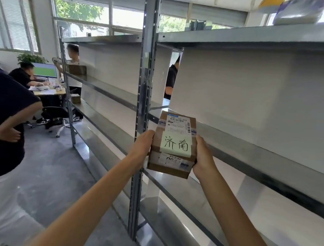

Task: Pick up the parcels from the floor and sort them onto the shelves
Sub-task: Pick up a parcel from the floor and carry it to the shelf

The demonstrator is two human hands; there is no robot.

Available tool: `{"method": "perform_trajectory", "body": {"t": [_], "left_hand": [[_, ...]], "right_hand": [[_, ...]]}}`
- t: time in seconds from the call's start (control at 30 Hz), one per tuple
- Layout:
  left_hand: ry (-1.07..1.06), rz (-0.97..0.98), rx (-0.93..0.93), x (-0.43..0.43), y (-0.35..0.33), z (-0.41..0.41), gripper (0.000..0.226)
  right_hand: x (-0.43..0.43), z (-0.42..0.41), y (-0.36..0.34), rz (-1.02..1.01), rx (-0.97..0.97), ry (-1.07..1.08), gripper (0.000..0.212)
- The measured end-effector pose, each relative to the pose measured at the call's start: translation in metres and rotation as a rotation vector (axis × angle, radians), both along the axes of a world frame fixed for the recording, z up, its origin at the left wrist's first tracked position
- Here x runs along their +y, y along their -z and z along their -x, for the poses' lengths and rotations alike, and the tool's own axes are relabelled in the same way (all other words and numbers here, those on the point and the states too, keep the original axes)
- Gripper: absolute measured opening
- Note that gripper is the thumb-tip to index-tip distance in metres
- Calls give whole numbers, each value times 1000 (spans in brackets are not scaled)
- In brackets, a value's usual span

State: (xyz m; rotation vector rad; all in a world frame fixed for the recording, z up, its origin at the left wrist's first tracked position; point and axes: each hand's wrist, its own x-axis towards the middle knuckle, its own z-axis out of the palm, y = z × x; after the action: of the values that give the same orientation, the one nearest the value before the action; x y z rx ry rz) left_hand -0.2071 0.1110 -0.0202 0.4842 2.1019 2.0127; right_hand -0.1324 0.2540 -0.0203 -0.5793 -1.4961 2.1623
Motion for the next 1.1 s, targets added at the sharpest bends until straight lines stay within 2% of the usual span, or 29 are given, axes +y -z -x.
{"method": "perform_trajectory", "body": {"t": [0.2, 0.4, 0.77, 0.93, 1.1], "left_hand": [[0, 21, -58, 20, -19, 41, 32], [12, 11, -76, 41, -31, 87, 32], [20, 37, -37, 84, -54, 174, 30], [-41, 83, -72, 98, -56, 210, 29], [-138, 108, -48, 113, -58, 251, 36]], "right_hand": [[10, 40, -11, -11, 15, 40, 31], [38, 87, -32, -24, 39, -14, 32], [79, 167, -39, 86, 58, -65, 34], [89, 191, -36, 34, 97, -127, 40], [105, 211, -32, -120, 55, -226, 49]]}}
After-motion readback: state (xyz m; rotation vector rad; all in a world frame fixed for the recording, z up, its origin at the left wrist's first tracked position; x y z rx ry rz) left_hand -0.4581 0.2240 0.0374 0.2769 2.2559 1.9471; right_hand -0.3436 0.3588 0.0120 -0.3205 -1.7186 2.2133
